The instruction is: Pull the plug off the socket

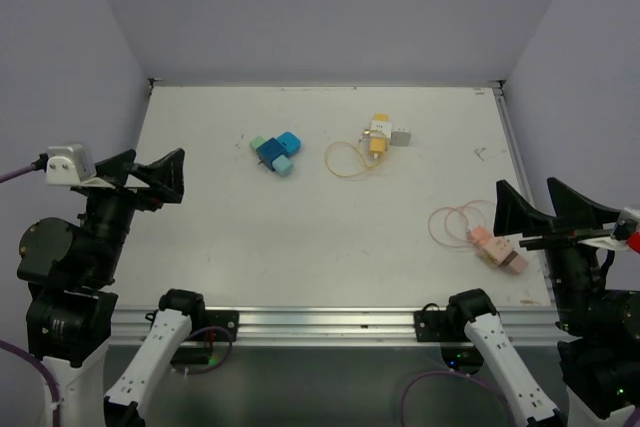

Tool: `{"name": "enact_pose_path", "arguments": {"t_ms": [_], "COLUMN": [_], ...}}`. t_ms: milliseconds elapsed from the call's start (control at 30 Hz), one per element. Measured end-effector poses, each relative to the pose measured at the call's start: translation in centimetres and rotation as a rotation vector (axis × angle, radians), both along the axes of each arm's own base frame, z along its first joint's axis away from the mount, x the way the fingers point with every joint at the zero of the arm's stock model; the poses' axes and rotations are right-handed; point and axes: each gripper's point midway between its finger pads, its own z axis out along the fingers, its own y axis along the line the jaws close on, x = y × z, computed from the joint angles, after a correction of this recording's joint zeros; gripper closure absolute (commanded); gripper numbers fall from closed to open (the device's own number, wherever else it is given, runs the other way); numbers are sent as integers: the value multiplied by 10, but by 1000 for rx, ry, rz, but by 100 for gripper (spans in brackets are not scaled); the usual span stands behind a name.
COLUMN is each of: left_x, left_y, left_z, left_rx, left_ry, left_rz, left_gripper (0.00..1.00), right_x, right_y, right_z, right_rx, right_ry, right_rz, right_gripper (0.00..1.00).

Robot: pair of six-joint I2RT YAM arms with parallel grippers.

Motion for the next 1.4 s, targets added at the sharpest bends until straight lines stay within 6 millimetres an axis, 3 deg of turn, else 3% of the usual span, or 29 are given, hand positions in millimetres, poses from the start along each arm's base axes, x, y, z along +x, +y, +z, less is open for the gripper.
{"name": "enact_pose_path", "arguments": {"t_ms": [333,633,933,1167,1267,1400], "left_x": [16,40,80,119,132,150], "left_y": [-4,-5,-11,-20,-24,-32], "left_z": [-22,-56,-127,-197,-232,-268], "left_rx": [-16,-56,-110,-175,-199,-198], "left_ry": [67,178,405,654,754,838], "left_rz": [-2,23,63,117,138,162], "left_gripper": [0,0,1,0,0,0], "right_x": [15,47,97,114,113,112], "right_y": [4,17,49,70,74,79], "right_z": [-18,-67,-147,-206,-219,-220], "right_rx": [0,5,-13,-10,-5,-6], "right_ry": [31,162,444,636,665,653], "right_rz": [3,23,108,177,193,214], "right_gripper": [1,1,1,1,1,1]}}
